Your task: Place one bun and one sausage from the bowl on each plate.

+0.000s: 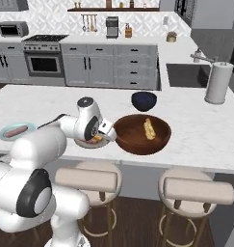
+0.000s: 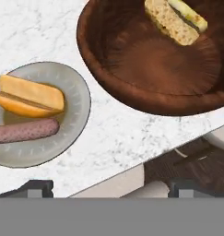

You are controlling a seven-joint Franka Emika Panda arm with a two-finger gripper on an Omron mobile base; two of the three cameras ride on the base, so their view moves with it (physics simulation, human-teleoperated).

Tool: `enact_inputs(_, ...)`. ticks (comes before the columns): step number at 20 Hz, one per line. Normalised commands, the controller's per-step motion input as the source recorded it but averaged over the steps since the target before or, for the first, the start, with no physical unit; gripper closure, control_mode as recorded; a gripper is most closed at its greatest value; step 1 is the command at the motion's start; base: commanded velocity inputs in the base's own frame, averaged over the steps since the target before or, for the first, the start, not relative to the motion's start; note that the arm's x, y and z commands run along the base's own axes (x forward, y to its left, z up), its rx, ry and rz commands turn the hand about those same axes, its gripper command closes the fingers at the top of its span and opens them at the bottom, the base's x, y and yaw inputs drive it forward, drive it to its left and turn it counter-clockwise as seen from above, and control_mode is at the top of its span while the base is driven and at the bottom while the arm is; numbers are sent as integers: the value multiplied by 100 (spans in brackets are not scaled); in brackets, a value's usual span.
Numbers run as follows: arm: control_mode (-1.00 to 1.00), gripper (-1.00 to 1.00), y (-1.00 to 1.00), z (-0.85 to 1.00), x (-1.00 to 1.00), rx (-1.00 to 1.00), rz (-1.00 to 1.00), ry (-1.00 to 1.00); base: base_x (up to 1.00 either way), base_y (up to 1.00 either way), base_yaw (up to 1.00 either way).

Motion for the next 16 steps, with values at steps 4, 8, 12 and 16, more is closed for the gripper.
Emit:
enact_inputs(4, 100, -100, 0, 0, 0, 0, 0, 0, 30, -100, 0)
enact_inputs(8, 100, -100, 0, 0, 0, 0, 0, 0, 90, -61, 7)
enact_inputs(12, 100, -100, 0, 0, 0, 0, 0, 0, 100, 0, 8)
enact_inputs(16, -100, -100, 5, 9, 100, -14, 22, 4, 0, 0, 0)
